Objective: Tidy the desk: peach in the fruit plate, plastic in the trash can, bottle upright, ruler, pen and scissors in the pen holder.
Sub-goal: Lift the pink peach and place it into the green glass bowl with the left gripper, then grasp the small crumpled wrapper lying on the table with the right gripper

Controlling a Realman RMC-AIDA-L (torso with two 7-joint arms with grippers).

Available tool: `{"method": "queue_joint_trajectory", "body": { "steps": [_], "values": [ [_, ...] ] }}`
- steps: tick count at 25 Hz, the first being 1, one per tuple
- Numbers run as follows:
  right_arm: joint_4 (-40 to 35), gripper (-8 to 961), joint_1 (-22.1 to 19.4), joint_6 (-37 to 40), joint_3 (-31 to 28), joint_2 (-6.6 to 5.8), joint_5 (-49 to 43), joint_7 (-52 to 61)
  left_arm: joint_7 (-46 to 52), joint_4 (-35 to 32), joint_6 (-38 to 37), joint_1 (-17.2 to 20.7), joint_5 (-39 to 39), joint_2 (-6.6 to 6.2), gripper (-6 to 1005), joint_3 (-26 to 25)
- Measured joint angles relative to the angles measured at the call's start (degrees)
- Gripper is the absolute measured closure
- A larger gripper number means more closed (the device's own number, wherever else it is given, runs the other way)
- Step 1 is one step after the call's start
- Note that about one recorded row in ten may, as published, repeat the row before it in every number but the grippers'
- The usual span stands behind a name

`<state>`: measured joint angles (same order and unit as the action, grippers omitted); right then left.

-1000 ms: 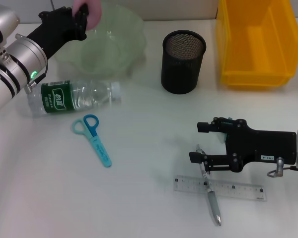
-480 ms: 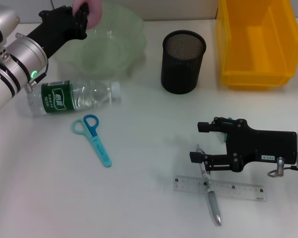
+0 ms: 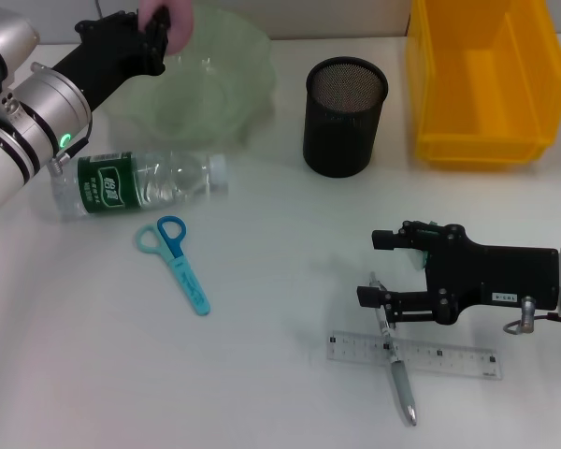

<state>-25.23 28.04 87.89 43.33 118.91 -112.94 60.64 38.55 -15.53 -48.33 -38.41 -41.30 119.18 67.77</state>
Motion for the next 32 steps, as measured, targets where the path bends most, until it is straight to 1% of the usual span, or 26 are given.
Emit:
{"method": "queue_joint_trajectory", "body": {
  "steps": [5,10,14,22,26,32],
  "values": [
    [0.0,134,0.1,0.0,0.0,0.00,0.1,0.0,0.0,0.0,-0.2,0.0,0.0,0.00,866,0.0],
    [-0.1,135,0.1,0.0,0.0,0.00,0.2,0.0,0.0,0.1,0.0,0.0,0.0,0.00,656,0.0],
    [-0.1,135,0.1,0.0,0.0,0.00,0.3,0.0,0.0,0.1,0.0,-0.2,0.0,0.00,422,0.0],
    [-0.1,135,0.1,0.0,0.0,0.00,0.3,0.0,0.3,0.1,-0.1,-0.2,0.0,0.00,226,-0.1],
    [-0.1,135,0.1,0.0,0.0,0.00,0.4,0.0,0.3,0.1,-0.2,-0.2,0.0,0.00,133,-0.3],
    [-0.1,134,0.1,0.0,0.0,0.00,0.4,0.0,0.4,0.1,-0.2,-0.2,0.0,0.00,138,-0.3]
  ]
}}
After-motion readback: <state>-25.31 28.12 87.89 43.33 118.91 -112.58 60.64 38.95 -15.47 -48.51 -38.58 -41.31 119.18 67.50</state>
